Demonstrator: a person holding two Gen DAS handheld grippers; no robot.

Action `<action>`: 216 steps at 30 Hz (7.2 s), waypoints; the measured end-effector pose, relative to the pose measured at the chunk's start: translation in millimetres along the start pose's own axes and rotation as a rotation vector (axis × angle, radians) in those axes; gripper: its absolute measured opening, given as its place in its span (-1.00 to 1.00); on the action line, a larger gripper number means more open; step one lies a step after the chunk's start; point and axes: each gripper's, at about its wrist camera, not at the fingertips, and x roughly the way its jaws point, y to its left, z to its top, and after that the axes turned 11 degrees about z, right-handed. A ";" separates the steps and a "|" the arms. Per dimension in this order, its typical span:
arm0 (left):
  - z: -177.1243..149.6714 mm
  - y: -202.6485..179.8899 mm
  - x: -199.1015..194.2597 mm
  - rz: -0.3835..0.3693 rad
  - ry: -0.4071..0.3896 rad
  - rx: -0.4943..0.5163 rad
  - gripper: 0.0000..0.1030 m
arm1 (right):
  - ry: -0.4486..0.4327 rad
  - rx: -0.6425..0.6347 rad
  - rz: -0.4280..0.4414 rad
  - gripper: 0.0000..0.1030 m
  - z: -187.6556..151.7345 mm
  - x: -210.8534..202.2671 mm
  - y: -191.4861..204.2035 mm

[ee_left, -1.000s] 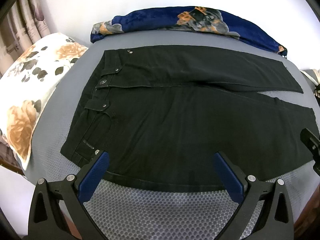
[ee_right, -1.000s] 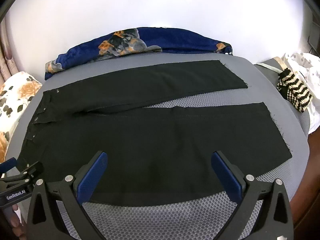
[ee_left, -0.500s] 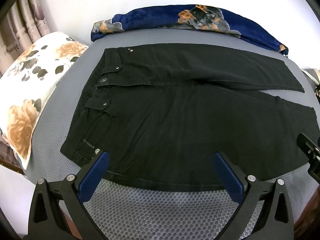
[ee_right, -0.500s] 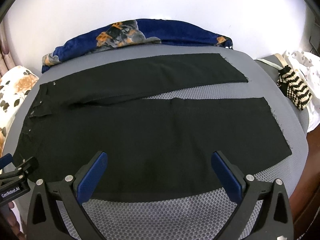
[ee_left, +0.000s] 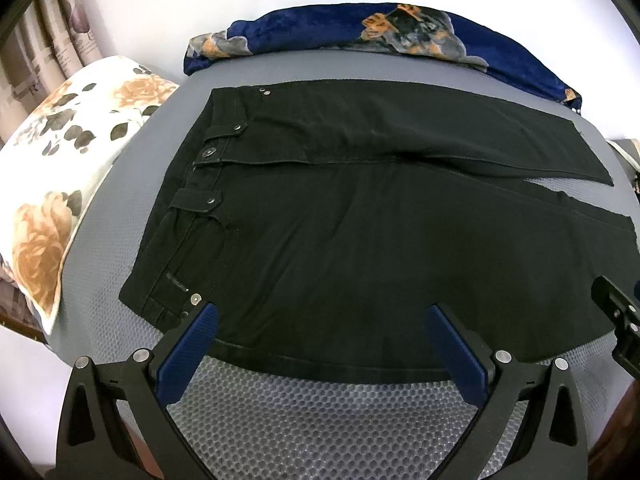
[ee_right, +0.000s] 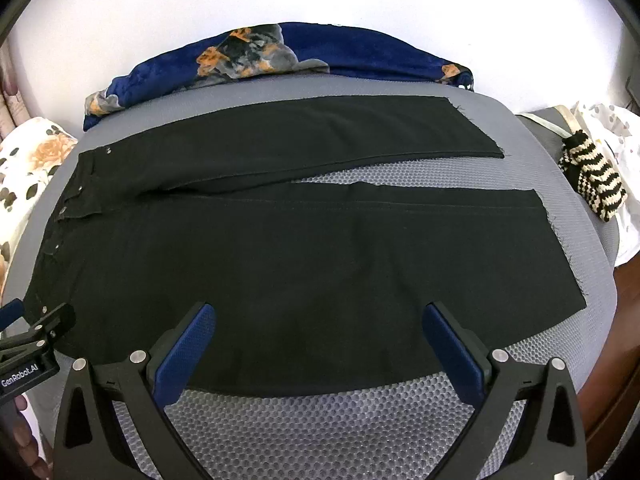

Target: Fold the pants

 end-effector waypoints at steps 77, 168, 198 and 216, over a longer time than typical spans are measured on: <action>233.0 203.7 276.5 -0.754 0.235 -0.517 -0.25 | 0.020 0.008 0.166 1.00 149.7 118.0 26.0; 76.3 210.0 76.8 -0.829 0.049 -0.125 -0.79 | 0.247 -0.551 0.342 -0.91 94.3 46.5 -11.6; -1.0 217.6 85.4 -0.704 0.349 -0.509 0.05 | 0.281 -0.537 0.341 -0.89 22.7 75.4 -15.1; 58.6 209.4 70.8 -0.498 0.216 -0.256 -0.58 | 0.199 -0.540 0.298 -0.90 11.3 9.4 1.2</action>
